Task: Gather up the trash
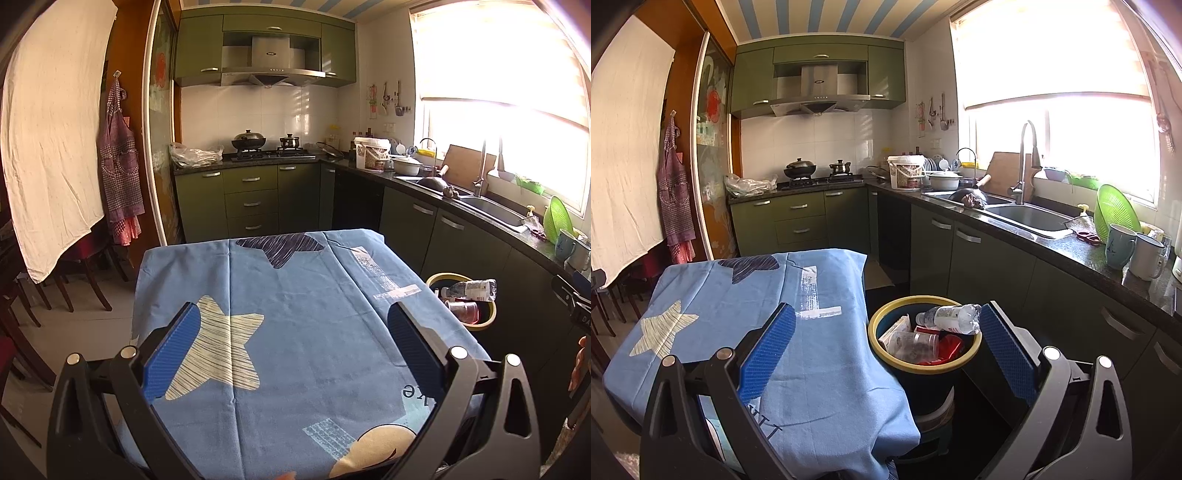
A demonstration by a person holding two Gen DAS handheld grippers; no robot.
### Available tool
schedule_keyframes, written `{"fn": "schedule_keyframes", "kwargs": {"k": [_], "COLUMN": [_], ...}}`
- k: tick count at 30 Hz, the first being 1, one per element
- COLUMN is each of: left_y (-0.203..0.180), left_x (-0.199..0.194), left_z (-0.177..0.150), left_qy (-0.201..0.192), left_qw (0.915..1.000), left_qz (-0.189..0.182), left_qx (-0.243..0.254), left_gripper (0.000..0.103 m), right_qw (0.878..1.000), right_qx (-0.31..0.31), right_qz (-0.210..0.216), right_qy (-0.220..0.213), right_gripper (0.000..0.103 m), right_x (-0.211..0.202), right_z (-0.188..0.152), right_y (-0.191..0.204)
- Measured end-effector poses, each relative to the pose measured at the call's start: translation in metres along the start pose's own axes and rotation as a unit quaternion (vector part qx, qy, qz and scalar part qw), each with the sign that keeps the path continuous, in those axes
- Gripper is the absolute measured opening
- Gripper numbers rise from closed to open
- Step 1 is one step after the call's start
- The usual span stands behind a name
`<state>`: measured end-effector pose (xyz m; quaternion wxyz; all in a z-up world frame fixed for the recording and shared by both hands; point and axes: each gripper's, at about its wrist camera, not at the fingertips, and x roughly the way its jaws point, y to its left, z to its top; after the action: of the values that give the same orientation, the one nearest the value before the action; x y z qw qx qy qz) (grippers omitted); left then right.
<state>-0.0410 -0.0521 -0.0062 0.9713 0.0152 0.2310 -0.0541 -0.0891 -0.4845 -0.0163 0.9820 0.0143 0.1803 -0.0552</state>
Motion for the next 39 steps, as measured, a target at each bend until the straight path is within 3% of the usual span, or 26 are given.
{"fn": "schedule_keyframes", "kwargs": {"k": [39], "left_y": [-0.0044], "left_x": [0.0044], "left_z": [-0.0048], "left_qy": [0.011], "left_qw": [0.9999], "left_qz": [-0.009], "left_qx": [0.005], "left_gripper": [0.096], "right_qw": [1.000], "right_qx": [0.002], "right_qz": [-0.001], "right_qy": [0.000], "right_gripper": [0.098], "right_x": [0.0032], "right_z": [0.0008], "right_y": [0.0003]}}
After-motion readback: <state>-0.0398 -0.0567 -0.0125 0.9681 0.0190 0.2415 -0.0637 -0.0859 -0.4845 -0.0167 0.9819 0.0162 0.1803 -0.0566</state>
